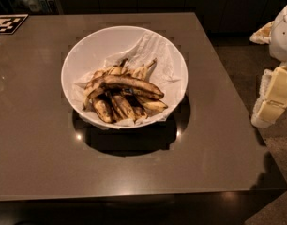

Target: Pick banana from white bowl

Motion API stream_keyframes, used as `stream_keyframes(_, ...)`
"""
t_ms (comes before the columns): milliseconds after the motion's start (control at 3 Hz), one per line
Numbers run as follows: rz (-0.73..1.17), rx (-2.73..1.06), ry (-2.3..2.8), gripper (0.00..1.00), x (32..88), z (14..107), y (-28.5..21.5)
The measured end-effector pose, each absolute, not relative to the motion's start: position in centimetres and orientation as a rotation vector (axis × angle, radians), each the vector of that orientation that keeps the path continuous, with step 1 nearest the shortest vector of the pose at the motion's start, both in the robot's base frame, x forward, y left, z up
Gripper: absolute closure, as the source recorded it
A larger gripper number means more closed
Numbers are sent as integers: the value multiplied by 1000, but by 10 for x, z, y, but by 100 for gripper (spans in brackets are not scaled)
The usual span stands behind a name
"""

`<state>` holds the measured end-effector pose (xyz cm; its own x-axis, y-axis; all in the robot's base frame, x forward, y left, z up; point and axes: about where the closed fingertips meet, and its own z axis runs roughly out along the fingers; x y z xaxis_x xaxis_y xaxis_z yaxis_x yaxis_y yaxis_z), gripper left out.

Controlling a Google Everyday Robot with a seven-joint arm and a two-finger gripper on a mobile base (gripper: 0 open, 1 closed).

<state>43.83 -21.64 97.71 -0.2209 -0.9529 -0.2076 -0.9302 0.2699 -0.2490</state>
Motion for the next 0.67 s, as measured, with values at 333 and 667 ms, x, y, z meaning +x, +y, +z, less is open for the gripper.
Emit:
stream_keyframes(333, -111, -1735, 2227, 0, 438, 978, -206)
stream_keyframes(667, -179, -1802, 2204, 0, 435, 987, -179)
